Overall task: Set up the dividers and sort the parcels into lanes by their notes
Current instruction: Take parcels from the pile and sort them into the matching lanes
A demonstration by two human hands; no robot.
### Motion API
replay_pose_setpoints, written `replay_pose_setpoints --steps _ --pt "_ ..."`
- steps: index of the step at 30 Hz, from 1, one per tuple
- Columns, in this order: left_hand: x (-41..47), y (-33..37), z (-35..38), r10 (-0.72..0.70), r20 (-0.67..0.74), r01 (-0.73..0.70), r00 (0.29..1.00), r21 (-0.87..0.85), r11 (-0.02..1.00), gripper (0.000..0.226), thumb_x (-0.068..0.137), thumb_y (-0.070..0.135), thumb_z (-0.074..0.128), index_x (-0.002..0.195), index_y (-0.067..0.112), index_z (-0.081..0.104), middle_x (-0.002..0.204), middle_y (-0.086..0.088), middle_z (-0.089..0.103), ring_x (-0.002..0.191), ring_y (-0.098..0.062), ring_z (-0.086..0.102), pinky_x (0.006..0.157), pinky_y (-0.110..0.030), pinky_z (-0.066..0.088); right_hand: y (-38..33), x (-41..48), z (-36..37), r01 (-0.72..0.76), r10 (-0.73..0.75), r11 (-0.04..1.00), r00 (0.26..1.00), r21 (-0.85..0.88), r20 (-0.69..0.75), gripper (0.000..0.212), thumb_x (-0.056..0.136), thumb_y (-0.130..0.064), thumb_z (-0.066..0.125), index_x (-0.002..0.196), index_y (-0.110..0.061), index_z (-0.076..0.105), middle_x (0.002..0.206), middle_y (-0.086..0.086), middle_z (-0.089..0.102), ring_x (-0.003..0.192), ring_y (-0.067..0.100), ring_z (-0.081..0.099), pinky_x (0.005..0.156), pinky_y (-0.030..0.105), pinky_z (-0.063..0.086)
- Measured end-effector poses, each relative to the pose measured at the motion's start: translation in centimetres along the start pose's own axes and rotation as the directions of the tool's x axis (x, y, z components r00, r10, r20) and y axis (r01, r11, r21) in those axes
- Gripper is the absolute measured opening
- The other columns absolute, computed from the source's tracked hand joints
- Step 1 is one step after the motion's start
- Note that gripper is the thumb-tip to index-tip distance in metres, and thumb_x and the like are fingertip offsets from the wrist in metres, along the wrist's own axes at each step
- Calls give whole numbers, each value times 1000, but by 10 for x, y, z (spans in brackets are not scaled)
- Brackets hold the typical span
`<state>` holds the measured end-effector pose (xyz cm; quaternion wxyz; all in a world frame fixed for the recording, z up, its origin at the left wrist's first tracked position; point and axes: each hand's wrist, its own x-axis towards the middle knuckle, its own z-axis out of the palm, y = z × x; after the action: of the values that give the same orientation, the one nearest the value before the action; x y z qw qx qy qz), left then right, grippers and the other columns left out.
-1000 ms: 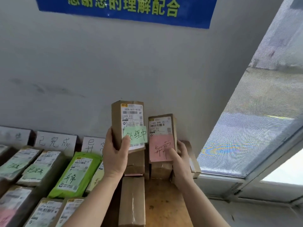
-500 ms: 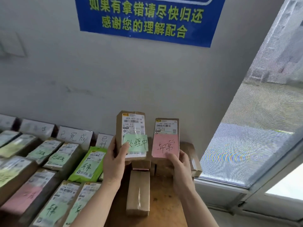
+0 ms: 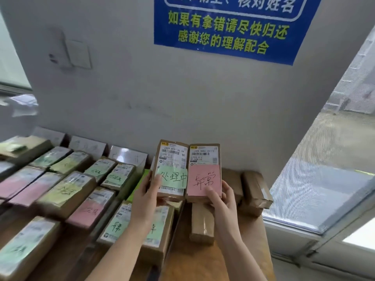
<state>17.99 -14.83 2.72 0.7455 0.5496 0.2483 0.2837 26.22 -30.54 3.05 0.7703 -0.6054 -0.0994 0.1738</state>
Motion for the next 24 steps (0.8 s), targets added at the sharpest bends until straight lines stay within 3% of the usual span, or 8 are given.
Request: replay_pose_setpoints --steps 4,8,11,15,17,20,22,24 --pt "-12 11 -49 -29 20 30 999 -28 999 27 91 40 59 115 26 65 99 -3 76 81 -20 75 60 -29 57 15 -35 39 1 -2 1000 999 -16 -35 52 87 -18 69 134 -22 45 102 -1 76 94 12 72 72 21 55" --pt "-25 26 -104 -65 54 66 996 -7 998 36 88 45 60 122 32 62 106 1 74 93 -21 73 74 -39 59 33 -76 83 -20 22 1000 996 15 -91 52 86 -19 70 133 -22 48 104 3 75 91 16 73 66 22 57" --pt "-33 32 -141 -103 65 103 993 3 995 38 85 48 61 121 33 63 110 -1 74 102 -24 70 84 -45 57 49 -103 111 -41 42 999 992 7 -116 70 73 -36 82 134 -24 49 107 5 74 100 22 72 86 42 58" --pt "-48 34 -177 -135 46 134 990 14 991 31 92 42 60 121 32 64 108 -2 74 100 -24 69 71 -37 56 64 -134 136 -97 93 995 980 -16 -177 95 49 -58 86 133 -29 53 109 0 74 110 23 67 102 51 48" --pt "-57 34 -189 -145 45 144 988 23 989 34 93 41 59 125 31 62 108 -2 73 99 -22 69 68 -35 56 69 -147 141 -132 126 991 977 -20 -173 89 55 -53 86 133 -27 53 108 -1 75 108 20 68 101 50 50" --pt "-72 31 -204 -168 8 168 986 10 986 34 93 40 60 125 29 63 108 -4 73 98 -22 69 71 -39 58 78 -162 144 -178 172 984 974 -27 -150 58 79 -28 79 131 -22 52 106 3 74 100 19 70 92 41 55" --pt "-82 26 -215 -189 -35 189 981 0 982 36 92 40 61 126 27 63 106 -4 74 97 -22 69 72 -40 58 88 -172 144 -226 217 973 965 -45 -148 50 82 -21 77 127 -23 54 107 6 72 99 19 69 86 35 56" --pt "-93 23 -225 -206 -68 206 976 -8 979 37 92 41 61 126 27 63 105 -3 74 98 -22 69 71 -40 57 102 -181 143 -268 255 960 956 -78 -146 51 80 -23 79 126 -23 56 107 7 71 99 21 69 91 40 55"
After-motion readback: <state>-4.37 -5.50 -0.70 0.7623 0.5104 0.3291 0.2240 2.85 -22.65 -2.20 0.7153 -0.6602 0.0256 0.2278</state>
